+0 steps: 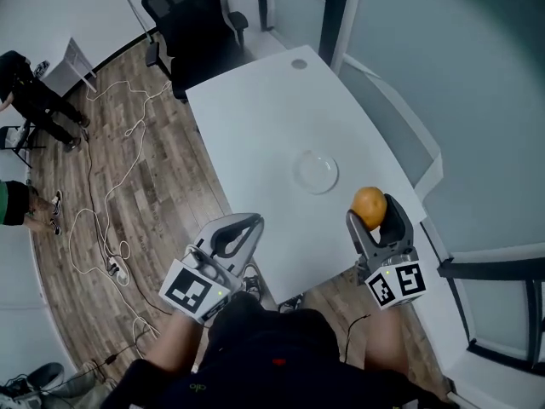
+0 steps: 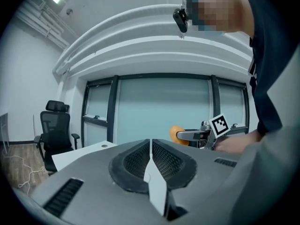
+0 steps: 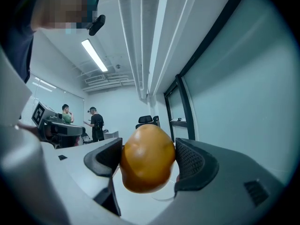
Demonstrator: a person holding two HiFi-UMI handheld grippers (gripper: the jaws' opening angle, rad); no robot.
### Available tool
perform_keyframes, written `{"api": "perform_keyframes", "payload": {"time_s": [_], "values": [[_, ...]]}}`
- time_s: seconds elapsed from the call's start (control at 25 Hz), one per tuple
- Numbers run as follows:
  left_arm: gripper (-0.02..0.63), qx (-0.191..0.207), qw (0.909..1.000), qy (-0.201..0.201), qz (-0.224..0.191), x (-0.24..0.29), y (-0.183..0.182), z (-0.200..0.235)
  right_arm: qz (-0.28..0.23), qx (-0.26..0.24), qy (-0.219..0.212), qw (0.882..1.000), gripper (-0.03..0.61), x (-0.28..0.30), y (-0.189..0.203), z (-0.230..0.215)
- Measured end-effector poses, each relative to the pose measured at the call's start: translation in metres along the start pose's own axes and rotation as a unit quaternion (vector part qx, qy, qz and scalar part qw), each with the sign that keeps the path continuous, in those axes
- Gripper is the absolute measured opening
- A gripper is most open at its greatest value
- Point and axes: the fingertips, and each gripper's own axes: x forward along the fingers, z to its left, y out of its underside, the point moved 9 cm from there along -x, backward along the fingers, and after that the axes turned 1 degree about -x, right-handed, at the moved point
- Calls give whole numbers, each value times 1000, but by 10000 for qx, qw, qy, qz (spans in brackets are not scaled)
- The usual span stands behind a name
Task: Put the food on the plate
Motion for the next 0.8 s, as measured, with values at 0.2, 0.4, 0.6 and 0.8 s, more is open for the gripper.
{"api": "perform_keyframes", "payload": {"time_s": [0.2, 0.4, 0.6, 0.8], "values": [[34, -153, 9996, 225, 32, 18, 2, 41, 545, -95, 142, 9984, 364, 69, 25, -3], [34, -376, 9989, 225, 137, 28, 19, 81, 1312, -264, 276, 9906, 364, 142, 82, -24], [34, -587, 9975, 51, 386, 22, 38, 109, 2285, -404, 244, 9724, 364, 205, 153, -37], [35, -771, 9953, -104, 574, 15, 53, 124, 2966, -749, 152, 9519, 364, 243, 200, -42]]}}
